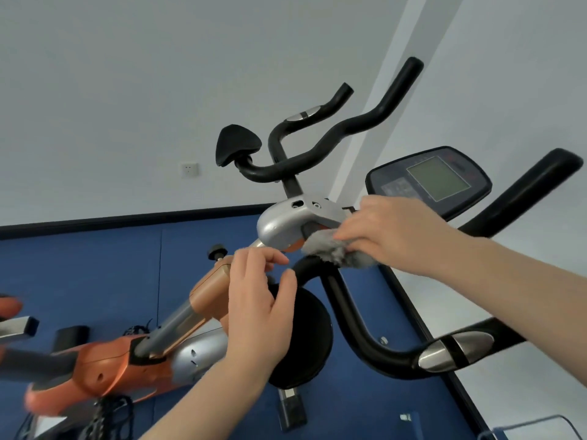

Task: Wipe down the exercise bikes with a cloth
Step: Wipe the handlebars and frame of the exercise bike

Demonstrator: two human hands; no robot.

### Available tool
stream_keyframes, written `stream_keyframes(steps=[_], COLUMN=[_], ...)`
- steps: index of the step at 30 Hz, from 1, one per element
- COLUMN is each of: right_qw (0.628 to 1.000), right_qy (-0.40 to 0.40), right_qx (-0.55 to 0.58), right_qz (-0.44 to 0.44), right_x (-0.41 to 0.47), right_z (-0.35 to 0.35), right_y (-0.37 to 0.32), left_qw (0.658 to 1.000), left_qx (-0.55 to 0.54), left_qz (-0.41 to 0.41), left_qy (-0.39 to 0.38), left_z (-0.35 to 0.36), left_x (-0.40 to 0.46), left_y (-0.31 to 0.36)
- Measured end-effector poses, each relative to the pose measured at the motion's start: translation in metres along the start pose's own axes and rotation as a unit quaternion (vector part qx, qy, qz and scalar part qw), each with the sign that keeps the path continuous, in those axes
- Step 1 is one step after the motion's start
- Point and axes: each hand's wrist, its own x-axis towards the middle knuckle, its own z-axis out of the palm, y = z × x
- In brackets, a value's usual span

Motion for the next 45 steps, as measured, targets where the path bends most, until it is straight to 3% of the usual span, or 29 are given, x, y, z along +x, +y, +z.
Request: stream_keyframes(steps=[5,9,13,16,19,25,30,37,43,45], right_qw=[0.993,0.996,0.980,0.980,0.983,0.966,0.970,0.960,0.963,0.966], right_qy=[0.039,0.041,0.014,0.061,0.081,0.065,0.076,0.042,0.077,0.075], right_qx=[0.100,0.007,-0.016,0.021,0.018,-0.085,-0.036,-0.116,-0.043,-0.069], right_qz=[0.042,0.085,0.200,0.186,0.166,0.235,0.228,0.252,0.256,0.240], right_x=[0.010,-0.031,-0.048,-0.026,-0.025,-0.075,-0.044,-0.098,-0.077,-0.096], right_z=[0.025,0.016,-0.004,0.008,0.024,0.005,0.014,-0.004,0.008,0.000], right_y=[-0.052,-0.010,0.026,-0.009,-0.035,0.005,-0.019,0.021,0.004,0.019], left_qw=[0.997,0.995,0.989,0.972,0.965,0.955,0.946,0.940,0.937,0.933], left_qx=[0.033,0.051,0.102,0.182,0.194,0.203,0.181,0.167,0.147,0.148], left_qz=[0.070,0.078,0.079,0.113,0.116,0.132,0.166,0.190,0.172,0.167], left_qy=[-0.019,-0.033,-0.067,-0.100,-0.133,-0.172,-0.211,-0.229,-0.266,-0.282], left_z=[0.006,0.009,0.012,0.013,0.010,0.008,0.029,0.056,0.089,0.093], left_x=[0.026,0.029,0.029,0.029,0.031,0.034,0.042,0.049,0.058,0.059], left_y=[0.006,0.008,0.006,0.007,0.008,0.019,0.035,0.041,0.051,0.048])
